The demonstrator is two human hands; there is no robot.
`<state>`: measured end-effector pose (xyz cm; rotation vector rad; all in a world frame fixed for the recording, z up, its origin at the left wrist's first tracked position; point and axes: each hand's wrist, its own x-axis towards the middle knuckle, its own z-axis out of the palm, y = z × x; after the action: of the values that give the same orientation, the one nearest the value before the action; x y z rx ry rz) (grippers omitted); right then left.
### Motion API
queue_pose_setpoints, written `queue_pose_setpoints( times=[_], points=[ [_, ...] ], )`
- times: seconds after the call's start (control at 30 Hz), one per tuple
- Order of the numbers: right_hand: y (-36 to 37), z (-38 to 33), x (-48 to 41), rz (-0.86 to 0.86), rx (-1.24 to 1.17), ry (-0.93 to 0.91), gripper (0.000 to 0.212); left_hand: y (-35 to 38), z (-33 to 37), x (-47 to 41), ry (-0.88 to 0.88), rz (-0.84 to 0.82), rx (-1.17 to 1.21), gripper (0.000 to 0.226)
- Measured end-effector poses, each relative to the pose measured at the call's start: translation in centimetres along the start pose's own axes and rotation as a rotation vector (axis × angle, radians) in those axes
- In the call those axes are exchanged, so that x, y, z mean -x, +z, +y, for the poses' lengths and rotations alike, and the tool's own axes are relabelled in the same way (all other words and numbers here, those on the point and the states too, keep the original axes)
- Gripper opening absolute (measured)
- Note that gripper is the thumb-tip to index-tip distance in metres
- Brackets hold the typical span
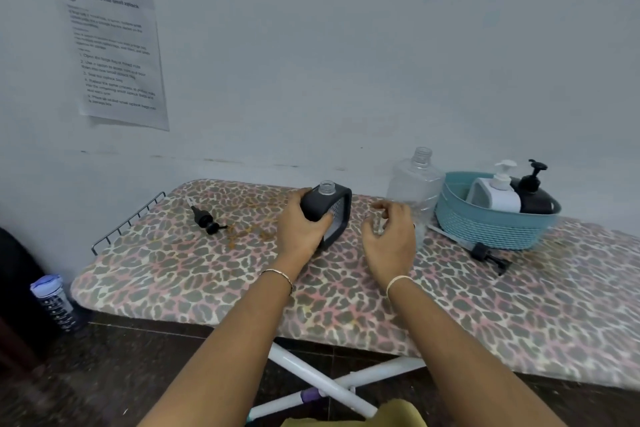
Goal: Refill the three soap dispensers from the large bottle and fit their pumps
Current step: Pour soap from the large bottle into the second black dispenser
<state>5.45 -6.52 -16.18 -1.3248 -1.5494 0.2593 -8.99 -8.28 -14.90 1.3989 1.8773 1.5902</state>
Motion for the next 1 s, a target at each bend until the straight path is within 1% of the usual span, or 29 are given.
queue_pose_setpoints(
  times=[0.2,0.3,0.37,0.47,0.53,0.57,0.63,0.73,0.8,0.93,1.0],
  points=[
    [-1.9,1.6,-0.5,0.138,-0.006,-0.001,0.022,1.3,0.6,1.2,0.024,0.047,-0.005,0.055],
    [-2.5,2.0,-0.8,0.200,-0.005,0.024,0.029,1.9,0.1,1.3,-0.050,0.040,0.016,0.058],
    [-2.7,2.3,-1.1,0.212,-0.011,0.092,0.043,2.2,-0.5,1.5,-0.090,0.035,0.000,0.056],
    [-2.5,3.0,-1.9,0.223,-0.041,0.161,0.074,2.4,-1.3,1.7,-0.101,0.030,-0.019,0.051],
    [-2.2,3.7,-2.5,0.180,-0.082,0.197,0.092,2.4,-1.4,1.7,-0.100,0.018,-0.010,0.052],
    [-2.1,4.1,-2.9,0.143,-0.111,0.219,0.096,2.4,-1.4,1.7,-0.098,0.011,-0.011,0.053],
    [-1.8,4.7,-3.7,0.073,-0.167,0.255,0.096,2.2,-1.4,1.6,-0.099,-0.003,-0.024,0.051],
    [-1.4,5.0,-4.7,0.005,-0.239,0.303,0.085,2.0,-1.3,1.6,-0.088,-0.007,-0.058,0.047],
    [-1.3,4.9,-5.3,-0.002,-0.271,0.326,0.079,1.9,-1.3,1.5,-0.092,-0.006,-0.087,0.048],
    [-1.7,4.1,-5.4,0.026,-0.152,0.230,0.068,1.9,-1.3,1.2,-0.151,-0.024,-0.165,0.051],
    [-1.9,3.4,-5.3,0.030,-0.075,0.161,0.068,1.8,-1.2,1.2,-0.169,-0.034,-0.214,0.052]
  ],
)
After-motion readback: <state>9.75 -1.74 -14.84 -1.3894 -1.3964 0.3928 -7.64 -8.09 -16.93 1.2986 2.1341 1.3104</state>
